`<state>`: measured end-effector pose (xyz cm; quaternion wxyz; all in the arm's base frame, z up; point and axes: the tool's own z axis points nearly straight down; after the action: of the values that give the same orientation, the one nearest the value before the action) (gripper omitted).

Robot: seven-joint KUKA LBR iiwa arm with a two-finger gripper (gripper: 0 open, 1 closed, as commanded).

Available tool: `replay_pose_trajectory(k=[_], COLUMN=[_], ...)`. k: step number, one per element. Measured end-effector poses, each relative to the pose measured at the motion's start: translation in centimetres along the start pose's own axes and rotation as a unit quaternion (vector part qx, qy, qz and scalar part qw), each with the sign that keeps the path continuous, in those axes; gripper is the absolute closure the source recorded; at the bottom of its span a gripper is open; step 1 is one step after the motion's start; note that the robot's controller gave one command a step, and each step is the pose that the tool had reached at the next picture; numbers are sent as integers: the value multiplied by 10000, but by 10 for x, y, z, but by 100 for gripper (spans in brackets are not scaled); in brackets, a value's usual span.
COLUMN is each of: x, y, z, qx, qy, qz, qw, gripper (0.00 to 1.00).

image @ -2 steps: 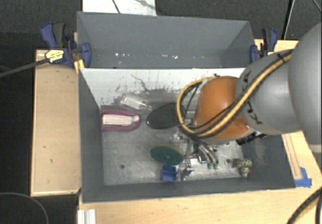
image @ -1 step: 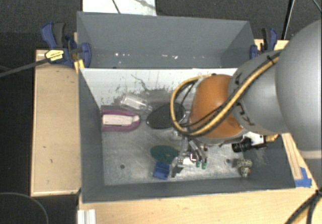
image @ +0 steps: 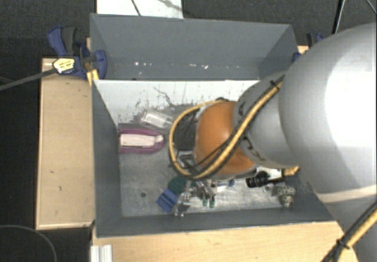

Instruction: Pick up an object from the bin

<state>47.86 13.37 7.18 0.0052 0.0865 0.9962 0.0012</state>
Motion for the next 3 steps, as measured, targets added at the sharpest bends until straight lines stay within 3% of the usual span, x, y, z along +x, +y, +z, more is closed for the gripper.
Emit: replay_pose_trajectory(k=[1, 2, 3], x=[-19, -21, -24], y=[-72, -70, -69], z=[-1, -3, -66], qx=[6, -4, 6], qy=[11, -42, 15], qz=[334, 306, 288], qw=[9994, 9995, 9996], gripper=[0, 100, 100])
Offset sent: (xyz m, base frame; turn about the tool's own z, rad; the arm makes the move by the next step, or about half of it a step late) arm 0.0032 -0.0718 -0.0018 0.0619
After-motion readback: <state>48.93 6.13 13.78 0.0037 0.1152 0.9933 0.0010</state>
